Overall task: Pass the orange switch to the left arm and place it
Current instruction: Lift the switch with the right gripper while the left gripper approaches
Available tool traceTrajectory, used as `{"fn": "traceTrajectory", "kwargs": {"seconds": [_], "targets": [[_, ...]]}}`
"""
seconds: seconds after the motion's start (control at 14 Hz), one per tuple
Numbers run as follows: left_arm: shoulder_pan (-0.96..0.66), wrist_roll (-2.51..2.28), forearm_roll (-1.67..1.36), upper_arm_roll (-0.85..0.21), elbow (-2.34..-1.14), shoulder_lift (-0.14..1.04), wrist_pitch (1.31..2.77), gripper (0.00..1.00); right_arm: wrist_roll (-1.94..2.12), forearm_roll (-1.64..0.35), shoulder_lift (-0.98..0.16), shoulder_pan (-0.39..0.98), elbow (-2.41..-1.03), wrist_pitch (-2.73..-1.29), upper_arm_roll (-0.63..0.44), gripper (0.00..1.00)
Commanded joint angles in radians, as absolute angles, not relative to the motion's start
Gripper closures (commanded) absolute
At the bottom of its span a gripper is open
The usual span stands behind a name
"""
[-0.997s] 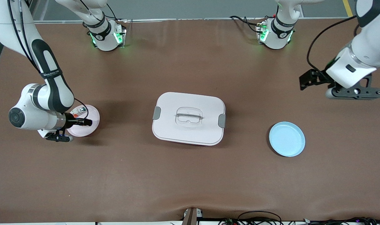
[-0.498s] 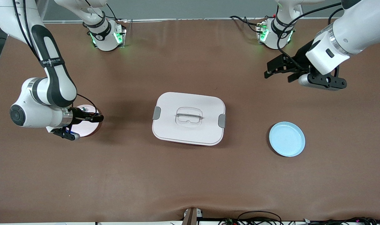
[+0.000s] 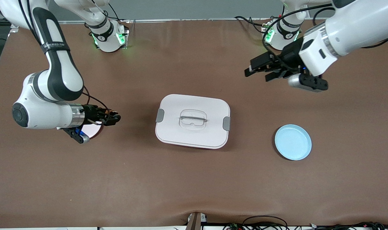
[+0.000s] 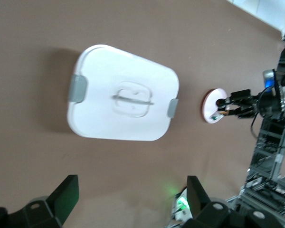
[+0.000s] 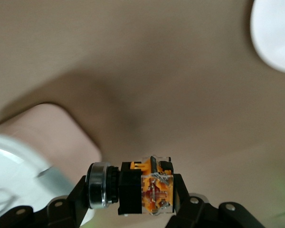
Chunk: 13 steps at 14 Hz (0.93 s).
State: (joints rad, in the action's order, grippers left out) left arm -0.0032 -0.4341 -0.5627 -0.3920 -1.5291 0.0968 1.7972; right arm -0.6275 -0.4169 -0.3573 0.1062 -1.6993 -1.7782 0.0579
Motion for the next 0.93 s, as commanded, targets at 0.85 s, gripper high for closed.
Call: {"fn": "traceTrajectory", "kwargs": {"seconds": [0.85], "targets": [[-0.13,-0.485,-0.73,-0.571,-1.654,0.256,2.492,0.28,-1.348,-0.606,-0.409,0.324,-1.364,-1.764,0.051,1.0]]}}
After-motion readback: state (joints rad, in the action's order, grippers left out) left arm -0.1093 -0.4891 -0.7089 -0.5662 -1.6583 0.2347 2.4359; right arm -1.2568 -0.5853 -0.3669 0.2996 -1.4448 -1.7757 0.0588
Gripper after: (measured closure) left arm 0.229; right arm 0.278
